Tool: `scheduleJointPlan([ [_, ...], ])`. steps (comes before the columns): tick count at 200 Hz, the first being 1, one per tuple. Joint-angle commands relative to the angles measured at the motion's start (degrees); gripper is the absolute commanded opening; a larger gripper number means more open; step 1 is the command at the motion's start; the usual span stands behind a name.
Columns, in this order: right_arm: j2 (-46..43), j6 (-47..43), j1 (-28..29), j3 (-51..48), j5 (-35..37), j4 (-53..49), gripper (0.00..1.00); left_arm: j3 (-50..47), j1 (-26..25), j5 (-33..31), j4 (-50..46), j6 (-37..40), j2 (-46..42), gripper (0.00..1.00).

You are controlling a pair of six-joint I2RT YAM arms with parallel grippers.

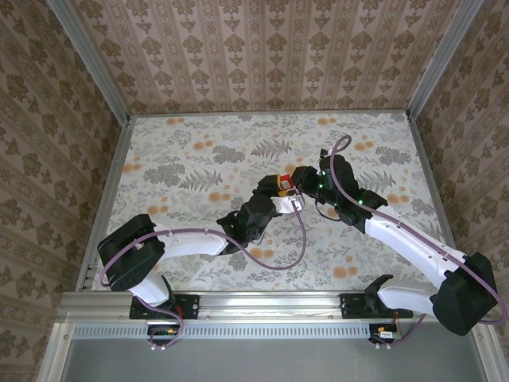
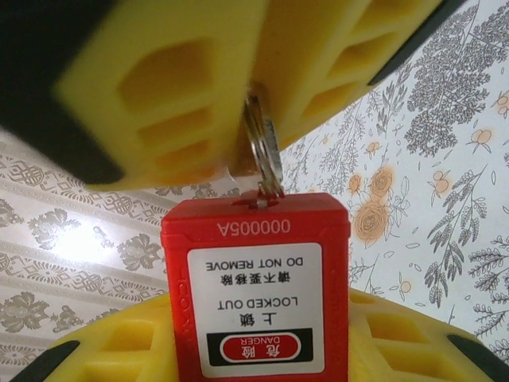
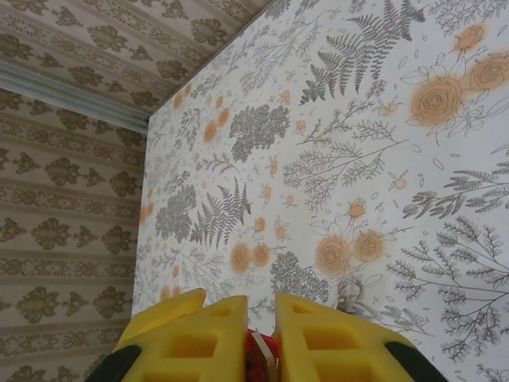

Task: Unlock with the key

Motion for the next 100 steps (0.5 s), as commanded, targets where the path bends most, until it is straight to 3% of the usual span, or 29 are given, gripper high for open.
scheduleJointPlan([
  [1,-1.56,-0.97,0.17,0.75,-5.63,-1.44,0.29,0.36,-1.25,4.22,4.5,-2.02,-1.85,0.16],
  [34,-4.22,-2.84,-2.54,1.45,-6.36,-2.82,0.49,-0.08,-0.74,6.12,0.71,-5.57,-3.41,0.16],
  [100,-10.72,-6.16,-10.91,1.99,-9.27,-5.98,0.57,-0.74,0.83,11.02,-4.09,-12.12,-6.19,0.16],
])
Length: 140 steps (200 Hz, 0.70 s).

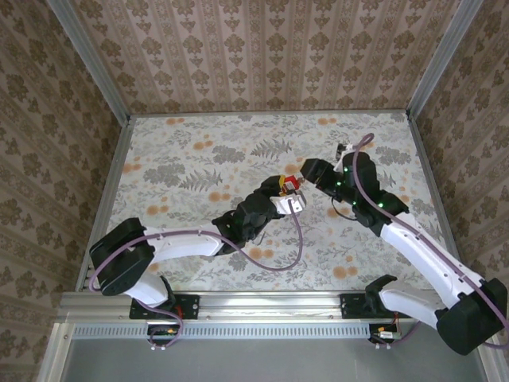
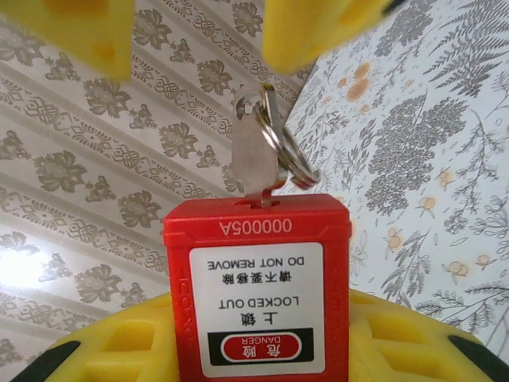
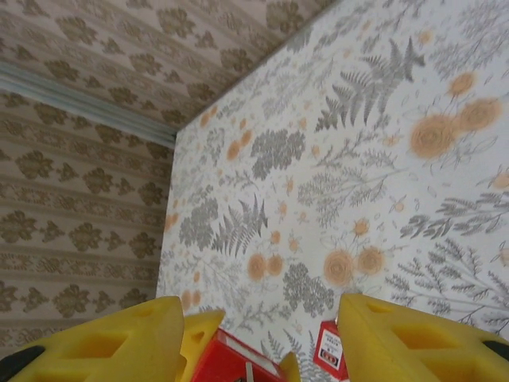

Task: Unlock with the key

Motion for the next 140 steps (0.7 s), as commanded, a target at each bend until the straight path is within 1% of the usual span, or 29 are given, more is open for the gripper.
scheduleJointPlan([
  [1,-2.7,-2.5,-2.64,1.86,-3.0,-2.46,0.57,-0.72,0.8,3.5,-1.49,-4.7,-2.55,0.16],
  [16,-4.31,-3.95,-4.43,1.62,-4.57,-2.33,0.58,-0.99,1.43,5.12,-2.72,-7.06,-3.53,0.16],
  [48,-6.5,-11.21,-6.38,0.13,-9.87,-1.08,0.56,-1.27,4.94,13.08,-7.62,-15.39,-7.48,0.15],
  [65,-6.09,-13.98,-6.5,-0.94,-12.27,-1.16,0.49,-1.18,5.84,14.79,-8.85,-16.88,-8.49,0.16],
  [83,-4.76,-15.3,-6.53,-2.69,-16.79,1.88,0.44,-0.61,6.08,15.86,-10.39,-17.49,-8.91,0.15],
  [94,-3.44,-15.61,-6.49,-2.93,-17.75,2.09,0.41,-0.56,6.53,17.4,-10.79,-18.77,-9.29,0.16],
  [121,-0.68,-16.26,-5.72,-3.41,-18.47,2.54,0.4,-0.56,7.47,19.13,-11.2,-20.63,-9.96,0.15],
  [131,0.43,-16.43,-4.99,-3.28,-19.5,2.94,0.41,-0.55,8.13,20.47,-11.44,-21.82,-10.31,0.15],
  [140,0.94,-16.91,-3.96,-3.19,-19.03,2.88,0.43,-0.56,8.86,21.86,-11.62,-23.07,-10.69,0.15],
])
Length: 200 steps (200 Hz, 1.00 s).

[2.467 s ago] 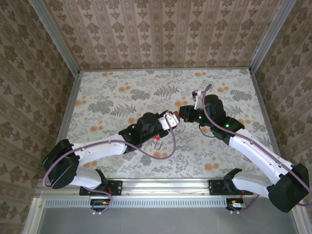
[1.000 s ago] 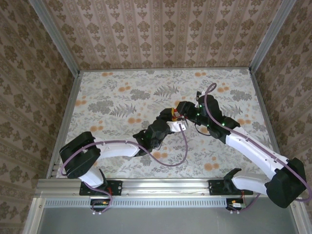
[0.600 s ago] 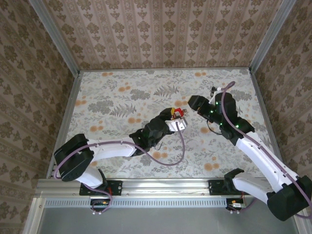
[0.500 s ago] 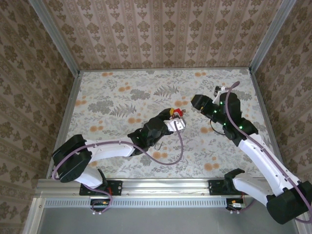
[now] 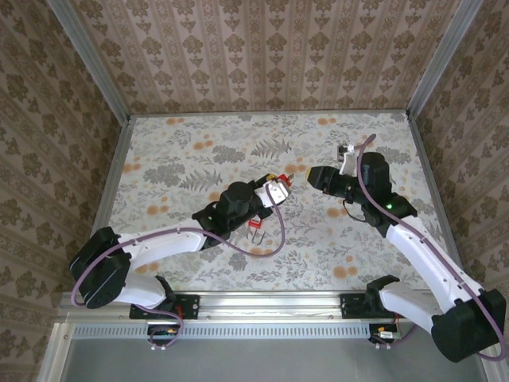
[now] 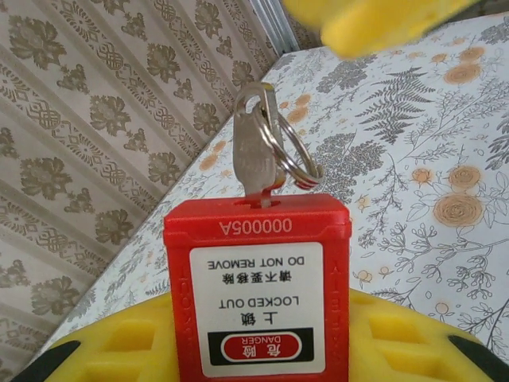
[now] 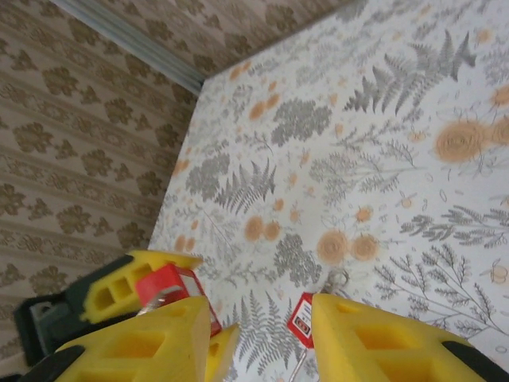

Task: Unlock with the key

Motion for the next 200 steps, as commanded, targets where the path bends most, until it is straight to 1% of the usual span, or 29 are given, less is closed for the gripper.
scheduleJointPlan([
  [1,1.34,-2.37,1.91,-0.18,-2.6,2.19,0.43,0.51,1.62,4.78,-0.27,-4.95,-2.53,0.15],
  [28,2.56,-6.26,4.17,1.19,-0.67,-0.4,0.46,1.19,2.53,6.96,-1.64,-5.62,-2.85,0.15],
  [77,5.29,-9.62,6.12,4.33,-1.21,-2.0,0.45,2.0,2.55,8.36,-3.08,-5.9,-2.67,0.15],
  [137,6.51,-9.46,8.67,5.81,-0.59,-1.48,0.46,2.44,2.25,8.19,-3.68,-5.5,-1.54,0.15],
  [173,8.0,-8.78,8.78,6.19,1.35,-0.91,0.47,2.95,1.1,7.27,-4.52,-3.97,-0.93,0.15],
  [200,8.71,-8.47,8.78,7.29,0.94,-0.9,0.47,2.84,0.74,6.55,-4.56,-3.61,-0.84,0.15],
])
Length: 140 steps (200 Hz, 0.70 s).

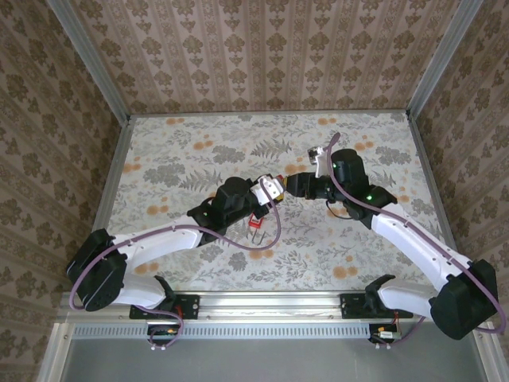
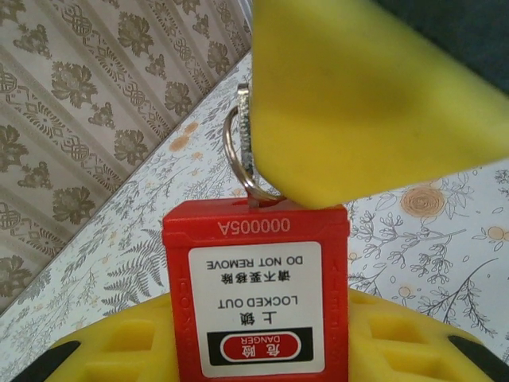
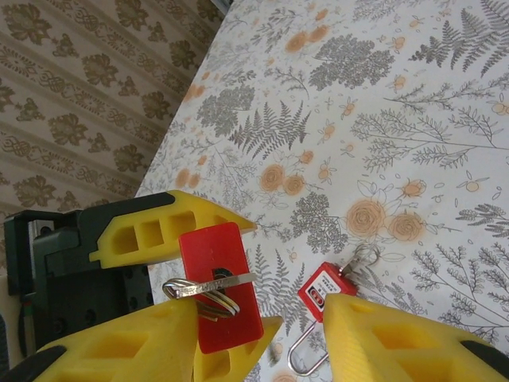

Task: Unlock with the key

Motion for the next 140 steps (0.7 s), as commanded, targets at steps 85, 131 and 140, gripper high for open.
scheduleJointPlan([
  [85,-4.98,2.12,0.4,-1.73,-0.7,1.5,0.55,2.24,-0.63,1.69,1.37,0.26,1.01,0.15],
  [131,-4.1,1.68,0.37,-2.51,-0.16,1.25,0.58,2.34,-0.54,1.99,1.4,-0.08,0.97,0.15],
  [140,-3.7,1.75,0.37,-2.89,-0.86,1.55,0.59,2.41,-0.5,2.13,1.29,-0.15,0.97,0.15],
])
